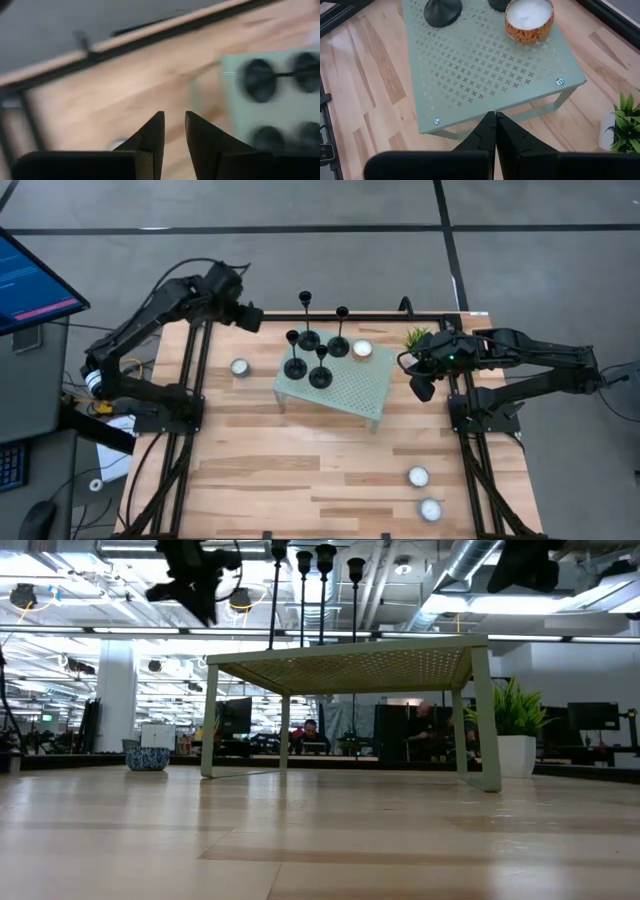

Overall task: Pick & Place candle stick holders
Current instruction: Put the blue scented candle on the shelf

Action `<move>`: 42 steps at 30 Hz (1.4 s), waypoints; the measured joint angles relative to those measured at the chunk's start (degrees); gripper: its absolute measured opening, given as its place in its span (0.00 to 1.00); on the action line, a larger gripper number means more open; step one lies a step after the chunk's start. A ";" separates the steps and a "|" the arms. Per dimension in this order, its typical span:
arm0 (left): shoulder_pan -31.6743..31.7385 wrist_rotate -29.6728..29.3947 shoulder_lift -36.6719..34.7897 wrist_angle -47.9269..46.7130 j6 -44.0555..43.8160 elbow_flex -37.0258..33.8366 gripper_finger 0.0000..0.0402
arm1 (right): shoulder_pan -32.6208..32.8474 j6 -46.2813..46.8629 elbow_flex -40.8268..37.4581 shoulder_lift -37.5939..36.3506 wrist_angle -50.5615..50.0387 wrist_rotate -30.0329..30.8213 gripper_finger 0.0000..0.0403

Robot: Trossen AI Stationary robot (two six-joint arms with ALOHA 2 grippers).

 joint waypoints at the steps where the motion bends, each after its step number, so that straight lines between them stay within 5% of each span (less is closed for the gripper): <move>1: 0.52 -1.83 -0.13 -1.47 1.14 0.00 0.19 | 0.00 -0.12 0.00 0.00 0.00 0.00 0.00; 5: 0.82 -8.06 -0.47 -4.83 5.29 -0.24 0.19 | 0.00 -0.50 0.00 0.00 0.00 0.00 0.00; 9: 0.73 -7.73 -0.69 -4.32 4.55 -0.24 0.19 | 0.00 -0.76 0.00 0.00 0.00 -0.01 0.00; 20: -0.27 11.46 2.36 -8.97 14.63 -1.40 0.27 | 0.00 -3.41 0.00 0.00 0.00 -0.15 0.00; 31: -0.62 2.11 2.16 -8.96 15.03 -1.55 0.25 | 0.00 -3.57 0.00 0.00 0.00 -0.11 0.00; 42: -0.62 4.84 7.28 -20.18 19.19 -1.71 0.29 | 0.00 -6.82 0.00 0.01 0.00 -0.13 0.00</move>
